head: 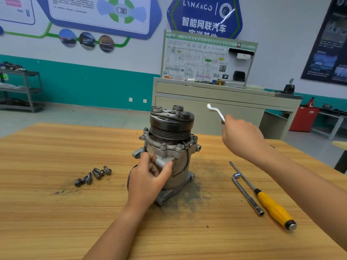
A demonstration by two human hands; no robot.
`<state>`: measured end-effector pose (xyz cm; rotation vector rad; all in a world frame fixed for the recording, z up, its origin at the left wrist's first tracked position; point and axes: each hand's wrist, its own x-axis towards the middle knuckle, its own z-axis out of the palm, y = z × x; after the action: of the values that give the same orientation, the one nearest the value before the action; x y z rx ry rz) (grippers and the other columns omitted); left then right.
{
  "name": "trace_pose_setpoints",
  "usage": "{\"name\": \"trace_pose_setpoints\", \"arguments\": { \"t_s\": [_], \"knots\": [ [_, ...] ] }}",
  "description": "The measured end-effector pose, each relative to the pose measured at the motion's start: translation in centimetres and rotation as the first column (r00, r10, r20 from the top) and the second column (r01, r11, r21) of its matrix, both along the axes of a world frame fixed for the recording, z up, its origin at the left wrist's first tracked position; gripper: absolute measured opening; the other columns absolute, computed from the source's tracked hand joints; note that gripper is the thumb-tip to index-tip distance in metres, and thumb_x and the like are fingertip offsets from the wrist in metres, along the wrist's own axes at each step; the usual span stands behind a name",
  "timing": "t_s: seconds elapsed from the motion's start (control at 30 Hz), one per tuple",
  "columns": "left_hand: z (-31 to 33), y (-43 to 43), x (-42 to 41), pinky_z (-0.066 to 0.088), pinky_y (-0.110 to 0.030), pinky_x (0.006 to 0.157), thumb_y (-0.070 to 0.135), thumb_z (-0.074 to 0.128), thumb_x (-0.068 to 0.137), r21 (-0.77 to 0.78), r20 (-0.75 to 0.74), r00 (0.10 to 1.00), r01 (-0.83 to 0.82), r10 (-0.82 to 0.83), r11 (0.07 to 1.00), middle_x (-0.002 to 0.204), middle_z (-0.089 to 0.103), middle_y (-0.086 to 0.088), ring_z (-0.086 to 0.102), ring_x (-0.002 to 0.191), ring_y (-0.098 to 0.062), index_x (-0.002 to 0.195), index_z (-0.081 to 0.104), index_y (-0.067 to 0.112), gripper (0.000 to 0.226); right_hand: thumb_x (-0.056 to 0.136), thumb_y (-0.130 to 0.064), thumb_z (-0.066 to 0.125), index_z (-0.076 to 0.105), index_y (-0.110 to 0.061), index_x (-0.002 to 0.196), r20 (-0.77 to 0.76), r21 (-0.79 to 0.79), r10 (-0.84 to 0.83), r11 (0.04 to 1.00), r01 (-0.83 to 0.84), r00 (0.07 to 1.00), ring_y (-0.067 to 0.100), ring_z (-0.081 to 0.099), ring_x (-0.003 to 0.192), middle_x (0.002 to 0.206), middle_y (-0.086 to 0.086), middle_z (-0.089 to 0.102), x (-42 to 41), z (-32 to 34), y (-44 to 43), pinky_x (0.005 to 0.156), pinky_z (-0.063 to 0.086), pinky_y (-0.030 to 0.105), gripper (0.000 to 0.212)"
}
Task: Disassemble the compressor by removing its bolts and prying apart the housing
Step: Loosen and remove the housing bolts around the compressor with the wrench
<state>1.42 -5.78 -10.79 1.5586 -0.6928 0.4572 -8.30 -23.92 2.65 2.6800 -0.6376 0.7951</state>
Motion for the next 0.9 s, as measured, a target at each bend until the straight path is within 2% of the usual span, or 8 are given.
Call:
{"name": "trace_pose_setpoints", "arguments": {
  "t_s": [0.13,0.27,0.33,0.43,0.5,0.6,0.77,0.9],
  "knots": [
    [0.0,0.0,-0.1,0.035,-0.023,0.047,0.046,0.067,0.073,0.000,0.003,1.000,0.003,-0.003,1.000,0.052,0.048,0.007,0.045,0.048,-0.006,0.081,0.049,0.019,0.033,0.090,-0.002,0.038,0.043,-0.012,0.103,-0.285,-0.096,-0.046,0.995,0.020,0.957,0.013,0.031,0.050,0.060,-0.002,0.035,-2.4,-0.3,3.0,0.043,0.022,0.025,0.018],
    [-0.1,0.0,-0.1,0.035,-0.021,0.047,0.038,0.069,0.075,-0.009,-0.011,1.000,0.001,-0.001,1.000,0.053,0.051,0.011,0.046,0.048,-0.005,0.080,0.049,0.023,0.026,0.089,-0.001,0.043,0.047,-0.010,0.110,-0.415,-0.183,-0.088,0.983,0.012,0.906,0.012,0.027,0.049,0.060,-0.002,0.030,-2.1,0.1,4.3,0.042,0.023,0.023,0.023],
    [-0.1,0.0,-0.1,0.033,-0.019,0.046,0.039,0.067,0.074,-0.009,-0.007,1.000,0.006,-0.006,1.000,0.054,0.051,0.015,0.046,0.048,-0.005,0.079,0.048,0.023,0.026,0.090,-0.001,0.045,0.048,-0.009,0.109,-0.464,-0.235,-0.133,0.972,0.023,0.876,0.013,0.030,0.050,0.060,-0.002,0.030,-1.9,0.4,5.0,0.042,0.023,0.024,0.021],
    [-0.2,0.0,-0.1,0.034,-0.022,0.047,0.032,0.071,0.077,-0.007,-0.011,1.000,-0.007,0.007,1.000,0.052,0.050,0.015,0.045,0.048,-0.005,0.080,0.048,0.023,0.026,0.090,0.001,0.045,0.046,-0.013,0.092,-0.544,-0.339,-0.188,0.941,-0.009,0.818,0.018,0.040,0.061,0.061,-0.001,0.031,-1.3,1.0,6.5,0.041,0.022,0.025,0.014],
    [-0.2,-0.1,-0.1,0.033,-0.020,0.047,0.031,0.072,0.076,-0.005,-0.012,1.000,-0.013,0.013,1.000,0.052,0.051,0.015,0.045,0.048,-0.005,0.080,0.048,0.023,0.026,0.089,0.002,0.045,0.042,-0.014,0.087,-0.576,-0.401,-0.202,0.914,-0.058,0.792,0.019,0.042,0.063,0.061,0.000,0.031,-1.1,1.5,7.0,0.041,0.022,0.026,0.017],
    [-0.1,-0.1,0.0,0.033,-0.016,0.046,0.033,0.070,0.076,-0.004,-0.006,1.000,-0.001,0.001,1.000,0.053,0.051,0.018,0.046,0.048,-0.005,0.079,0.047,0.023,0.025,0.090,0.000,0.044,0.046,-0.012,0.089,-0.592,-0.447,-0.211,0.889,-0.099,0.778,0.016,0.035,0.049,0.060,0.001,0.034,-1.2,1.9,6.3,0.039,0.023,0.025,0.012],
    [-0.2,0.0,0.0,0.033,-0.015,0.046,0.034,0.070,0.076,-0.010,-0.014,1.000,0.015,-0.015,1.000,0.054,0.052,0.017,0.046,0.048,-0.005,0.079,0.047,0.024,0.025,0.092,-0.007,0.037,0.054,-0.011,0.099,-0.598,-0.398,-0.175,0.912,-0.100,0.782,0.013,0.035,0.049,0.060,-0.001,0.037,-1.2,2.3,5.2,0.041,0.024,0.024,0.019],
    [-0.1,0.0,-0.1,0.033,-0.015,0.045,0.045,0.063,0.072,-0.021,-0.010,1.000,0.027,-0.027,0.999,0.054,0.052,0.017,0.046,0.048,-0.005,0.079,0.047,0.023,0.028,0.092,-0.006,0.037,0.047,-0.012,0.087,-0.600,-0.390,-0.170,0.915,-0.100,0.782,0.013,0.036,0.049,0.061,-0.001,0.038,-0.7,2.0,5.4,0.040,0.025,0.025,0.012]
  ]
}}
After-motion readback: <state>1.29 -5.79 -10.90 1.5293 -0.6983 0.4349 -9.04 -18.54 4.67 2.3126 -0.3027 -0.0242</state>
